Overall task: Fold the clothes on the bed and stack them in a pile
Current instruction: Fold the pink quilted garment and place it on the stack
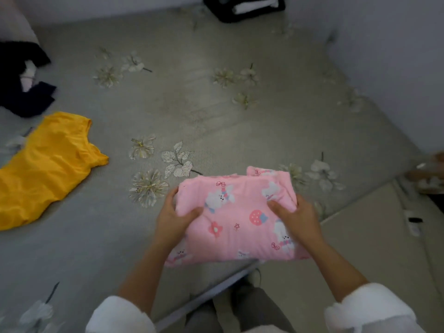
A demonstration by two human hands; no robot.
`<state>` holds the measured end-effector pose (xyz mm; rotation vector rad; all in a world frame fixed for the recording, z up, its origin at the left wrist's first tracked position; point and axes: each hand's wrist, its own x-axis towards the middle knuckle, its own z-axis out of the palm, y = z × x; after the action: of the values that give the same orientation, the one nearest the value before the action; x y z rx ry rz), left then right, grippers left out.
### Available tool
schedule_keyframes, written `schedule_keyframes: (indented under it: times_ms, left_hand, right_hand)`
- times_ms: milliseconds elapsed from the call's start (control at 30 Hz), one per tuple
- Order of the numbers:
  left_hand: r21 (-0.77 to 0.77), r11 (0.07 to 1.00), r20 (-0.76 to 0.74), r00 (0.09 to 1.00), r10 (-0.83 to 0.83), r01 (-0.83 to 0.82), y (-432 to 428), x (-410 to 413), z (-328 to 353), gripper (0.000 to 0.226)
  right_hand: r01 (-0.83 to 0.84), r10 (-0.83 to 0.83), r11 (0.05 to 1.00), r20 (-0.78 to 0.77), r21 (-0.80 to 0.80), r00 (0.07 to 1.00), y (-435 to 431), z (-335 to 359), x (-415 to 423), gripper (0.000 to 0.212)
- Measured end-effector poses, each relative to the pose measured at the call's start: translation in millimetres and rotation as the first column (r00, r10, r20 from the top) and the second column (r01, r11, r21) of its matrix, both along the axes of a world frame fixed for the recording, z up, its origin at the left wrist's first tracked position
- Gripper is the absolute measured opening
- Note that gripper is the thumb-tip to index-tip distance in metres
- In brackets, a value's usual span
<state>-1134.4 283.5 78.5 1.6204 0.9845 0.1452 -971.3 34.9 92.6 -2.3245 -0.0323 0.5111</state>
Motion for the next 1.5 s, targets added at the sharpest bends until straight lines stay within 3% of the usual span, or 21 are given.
schedule_keyframes:
  times_ms: [300, 667, 967, 1200, 1333, 1500]
  left_hand:
    - [0.037, 0.962, 0.097, 0.957, -0.274, 0.271, -138, 153, 34, 0.076]
    - [0.086, 0.888, 0.14, 0.877, -0.459, 0.451, -378, 351, 62, 0.076]
    - [0.096, 0.882, 0.153, 0.869, -0.471, 0.461, -460, 535, 62, 0.075]
    - [0.098, 0.842, 0.133, 0.832, -0.539, 0.53, -505, 699, 71, 0.077]
    - [0.103, 0.82, 0.149, 0.806, -0.572, 0.563, -539, 771, 80, 0.078]
    - [0.082, 0.869, 0.12, 0.861, -0.495, 0.488, -576, 841, 69, 0.078]
  right_hand:
    - [0.285, -0.294, 0.954, 0.101, 0.092, 0.951, -176, 41, 74, 0.044]
    - [0.355, -0.362, 0.932, 0.189, 0.073, 0.913, -427, 80, 215, 0.034]
    - [0.355, -0.372, 0.928, 0.207, 0.115, 0.905, -510, 75, 389, 0.065]
    - [0.407, -0.414, 0.91, 0.243, 0.082, 0.877, -559, 84, 532, 0.062]
    - [0.409, -0.407, 0.911, 0.268, 0.051, 0.873, -597, 90, 602, 0.073]
    - [0.333, -0.326, 0.943, 0.231, 0.007, 0.917, -628, 86, 696, 0.078]
